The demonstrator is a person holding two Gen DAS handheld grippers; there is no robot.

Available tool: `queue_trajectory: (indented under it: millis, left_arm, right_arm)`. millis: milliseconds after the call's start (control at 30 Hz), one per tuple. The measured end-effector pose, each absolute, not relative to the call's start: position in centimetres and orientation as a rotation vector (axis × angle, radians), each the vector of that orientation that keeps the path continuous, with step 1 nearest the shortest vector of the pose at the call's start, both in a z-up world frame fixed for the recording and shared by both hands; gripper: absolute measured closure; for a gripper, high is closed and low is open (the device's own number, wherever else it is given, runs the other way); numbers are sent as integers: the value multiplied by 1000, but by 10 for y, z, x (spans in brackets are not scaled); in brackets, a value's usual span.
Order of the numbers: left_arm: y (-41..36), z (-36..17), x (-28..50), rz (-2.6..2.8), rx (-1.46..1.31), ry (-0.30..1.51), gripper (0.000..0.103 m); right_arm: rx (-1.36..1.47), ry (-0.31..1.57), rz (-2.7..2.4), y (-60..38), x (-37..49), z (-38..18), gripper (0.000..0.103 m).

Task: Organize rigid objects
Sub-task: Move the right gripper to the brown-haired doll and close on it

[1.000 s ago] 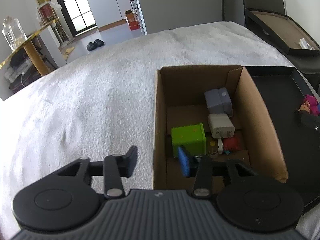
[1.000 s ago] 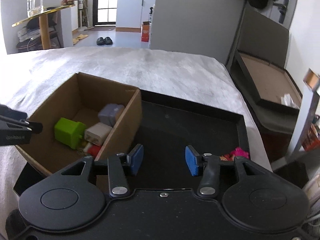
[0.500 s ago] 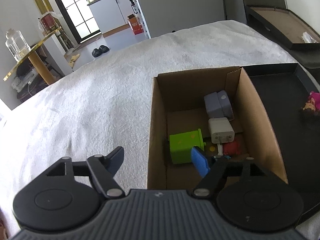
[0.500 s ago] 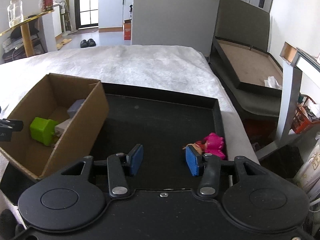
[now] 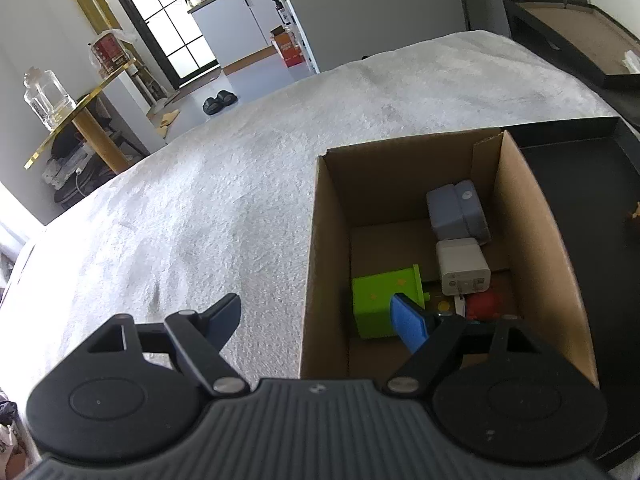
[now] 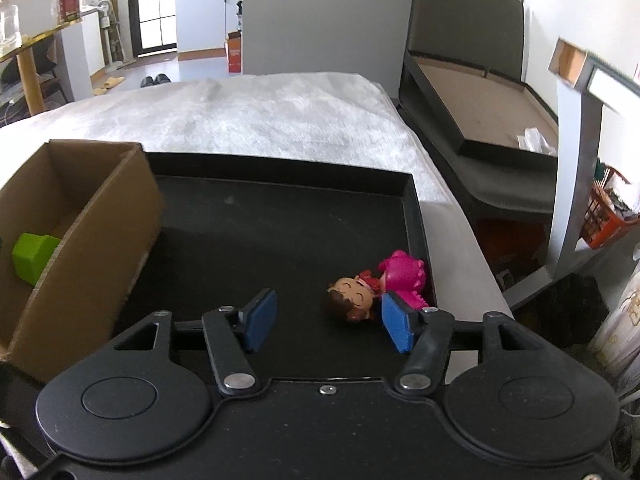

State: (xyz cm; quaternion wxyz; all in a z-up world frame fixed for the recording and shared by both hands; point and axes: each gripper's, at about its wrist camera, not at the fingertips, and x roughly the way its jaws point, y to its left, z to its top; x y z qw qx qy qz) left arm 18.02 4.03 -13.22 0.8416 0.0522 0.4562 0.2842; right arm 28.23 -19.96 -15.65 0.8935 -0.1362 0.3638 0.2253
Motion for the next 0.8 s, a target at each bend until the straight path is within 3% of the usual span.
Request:
queue_trajectory:
  millis: [633, 700, 733, 800]
  left_arm:
    - [41, -140, 194, 644, 131, 963, 22]
    - [42, -140, 194, 644, 130, 964, 22]
    - [43, -141, 195, 644, 129, 964, 22]
    - [44, -141, 194, 644, 125, 964, 22]
  right_arm:
    - [-281, 800, 444, -197, 319, -189, 44]
    - [-302, 791, 449, -194, 319, -190, 49]
    - [-311, 795, 454, -192, 319, -191, 63]
    - [-309, 812, 463, -190, 319, -191, 69]
